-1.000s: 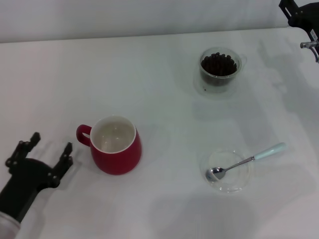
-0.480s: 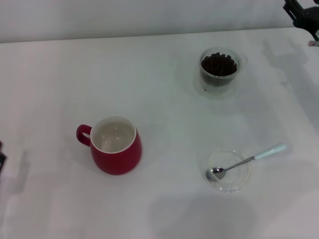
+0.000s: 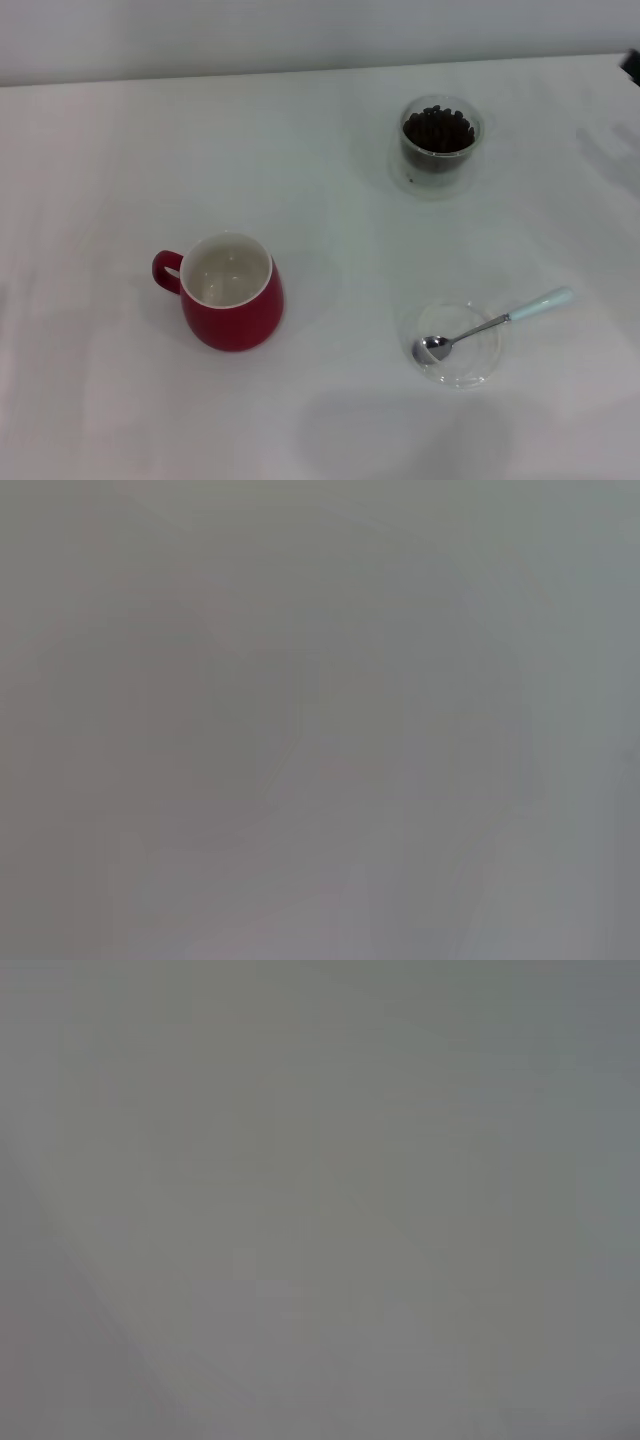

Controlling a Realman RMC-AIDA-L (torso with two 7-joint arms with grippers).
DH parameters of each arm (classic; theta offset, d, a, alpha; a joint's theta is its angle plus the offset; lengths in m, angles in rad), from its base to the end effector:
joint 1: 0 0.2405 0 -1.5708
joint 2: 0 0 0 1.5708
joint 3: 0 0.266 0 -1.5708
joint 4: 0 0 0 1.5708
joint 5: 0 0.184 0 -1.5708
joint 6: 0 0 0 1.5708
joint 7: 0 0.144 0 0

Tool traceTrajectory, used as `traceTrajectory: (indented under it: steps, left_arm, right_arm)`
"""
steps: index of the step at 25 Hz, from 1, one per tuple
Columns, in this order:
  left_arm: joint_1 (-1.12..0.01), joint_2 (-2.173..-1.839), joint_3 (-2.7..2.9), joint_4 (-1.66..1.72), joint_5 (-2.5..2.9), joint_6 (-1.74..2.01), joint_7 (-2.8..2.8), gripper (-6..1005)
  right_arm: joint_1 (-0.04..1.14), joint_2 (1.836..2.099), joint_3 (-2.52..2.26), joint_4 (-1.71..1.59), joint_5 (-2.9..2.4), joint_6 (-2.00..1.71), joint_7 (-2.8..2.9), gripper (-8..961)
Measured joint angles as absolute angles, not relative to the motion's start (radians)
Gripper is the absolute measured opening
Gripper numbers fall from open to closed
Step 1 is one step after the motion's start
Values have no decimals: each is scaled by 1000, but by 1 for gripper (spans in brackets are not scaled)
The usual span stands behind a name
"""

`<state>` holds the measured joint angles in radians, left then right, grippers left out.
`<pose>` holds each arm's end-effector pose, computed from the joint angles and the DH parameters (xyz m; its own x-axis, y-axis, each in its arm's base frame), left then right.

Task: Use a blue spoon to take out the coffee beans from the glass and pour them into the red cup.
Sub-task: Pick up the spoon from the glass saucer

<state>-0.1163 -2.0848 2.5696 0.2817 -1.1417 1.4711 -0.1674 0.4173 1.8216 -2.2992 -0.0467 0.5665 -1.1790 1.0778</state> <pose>-0.3490 0.2123 0.0033 0.5826 -0.1404 0.8005 0.8100 0.0188 -0.5862 0.3792 0.3208 0.0886 0.3038 -0.1994 -0.9316 -0.9469 -0.1716 -0.2720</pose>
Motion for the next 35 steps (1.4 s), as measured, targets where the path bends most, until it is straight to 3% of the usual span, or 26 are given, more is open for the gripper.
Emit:
traceTrajectory:
  steps: [12, 20, 35]
  left_arm:
    - [-223, -2084, 2566, 273, -1361, 1434, -283, 772]
    - [-265, -2083, 2578, 211, -1361, 1434, -283, 772]
    - [-261, -2083, 2581, 205, -1353, 1433, -284, 771]
  right_arm:
    - [253, 1841, -2367, 116, 530, -1452, 1347, 773]
    - [202, 1882, -2453, 129, 511, -1537, 1427, 764]
    - [178, 1914, -2481, 139, 401, -1608, 1429, 749]
